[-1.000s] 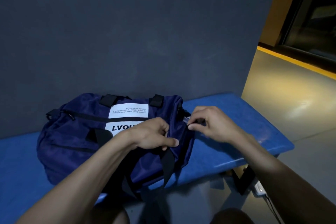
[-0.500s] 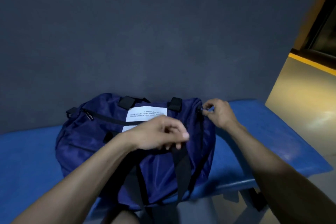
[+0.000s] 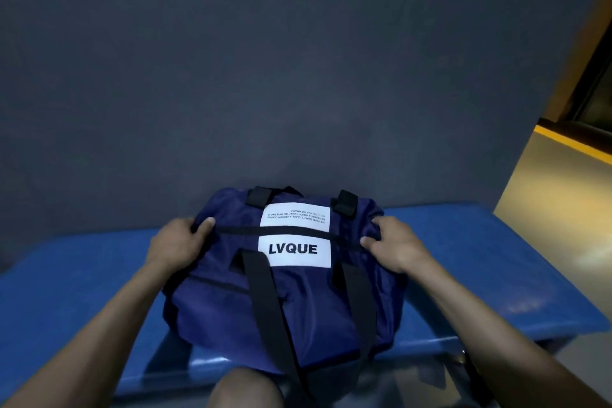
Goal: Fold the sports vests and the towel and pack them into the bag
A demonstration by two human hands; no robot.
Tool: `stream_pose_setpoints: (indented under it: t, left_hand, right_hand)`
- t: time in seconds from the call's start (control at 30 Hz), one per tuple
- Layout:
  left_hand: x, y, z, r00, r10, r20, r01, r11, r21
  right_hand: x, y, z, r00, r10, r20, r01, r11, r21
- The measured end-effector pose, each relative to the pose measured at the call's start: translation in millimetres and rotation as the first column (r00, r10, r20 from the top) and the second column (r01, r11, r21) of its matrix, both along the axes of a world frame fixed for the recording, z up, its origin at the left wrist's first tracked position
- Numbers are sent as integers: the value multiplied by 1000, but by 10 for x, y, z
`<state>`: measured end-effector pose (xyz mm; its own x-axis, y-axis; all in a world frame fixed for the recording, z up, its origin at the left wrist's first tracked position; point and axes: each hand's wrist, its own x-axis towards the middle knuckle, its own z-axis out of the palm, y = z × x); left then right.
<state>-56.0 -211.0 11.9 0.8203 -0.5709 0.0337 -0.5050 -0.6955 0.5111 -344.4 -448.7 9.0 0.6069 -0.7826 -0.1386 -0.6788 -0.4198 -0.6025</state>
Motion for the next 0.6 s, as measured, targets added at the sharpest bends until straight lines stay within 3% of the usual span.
stream_pose_setpoints:
  t: [0.1, 0.23, 0.43, 0.53, 0.6]
  left_hand:
    - [-92, -38, 184, 908, 10, -418, -187, 904, -386]
    - [-437, -306, 542, 718, -200, -666, -309, 766, -564]
    - [-944, -1157, 660, 518, -432, -738, -390, 649, -654]
    - [-1042, -1557, 609, 564, -425, -708, -380, 628, -679]
    - [-985, -1714, 386, 660, -317, -681, -315, 706, -634]
  right_hand:
    - [-146, -211, -24, 973, -81, 217, 70, 996, 58]
    - [-421, -590, 159, 882, -251, 400, 225, 968, 111]
    - [-826, -1328, 747, 806, -376, 457, 466, 879, -100]
    - [-1019, -1569, 722, 865, -370, 340, 445, 877, -178]
    - [-1111, -1614, 494, 945, -297, 136, 322, 916, -240]
